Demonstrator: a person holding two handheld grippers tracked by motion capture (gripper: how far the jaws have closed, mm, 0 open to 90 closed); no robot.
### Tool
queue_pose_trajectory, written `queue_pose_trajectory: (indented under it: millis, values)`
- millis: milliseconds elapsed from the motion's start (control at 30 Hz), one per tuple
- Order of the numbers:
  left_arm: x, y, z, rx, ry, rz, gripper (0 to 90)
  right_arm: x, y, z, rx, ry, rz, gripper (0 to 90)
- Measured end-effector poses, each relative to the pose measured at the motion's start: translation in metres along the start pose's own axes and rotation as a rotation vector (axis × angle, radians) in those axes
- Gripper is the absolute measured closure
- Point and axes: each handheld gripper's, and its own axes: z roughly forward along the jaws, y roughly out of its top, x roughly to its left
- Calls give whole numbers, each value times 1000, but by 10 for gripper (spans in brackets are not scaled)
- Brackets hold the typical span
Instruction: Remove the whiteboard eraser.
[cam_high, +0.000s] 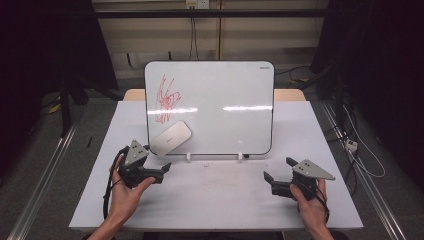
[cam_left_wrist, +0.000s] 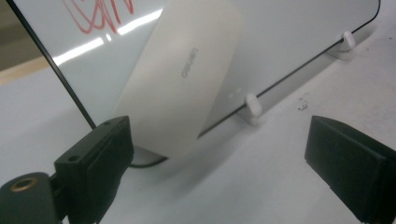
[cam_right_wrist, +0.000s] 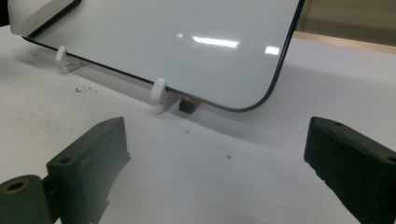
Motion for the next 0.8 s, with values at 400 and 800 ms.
queue_pose_trajectory:
  millis: [400, 800]
  values:
    - [2, 19, 11, 28, 38, 92, 70, 3, 1, 0, 1, -4, -10, 62]
    - [0, 42, 29, 49, 60, 180, 95, 4, 1, 2, 4, 4, -16, 63]
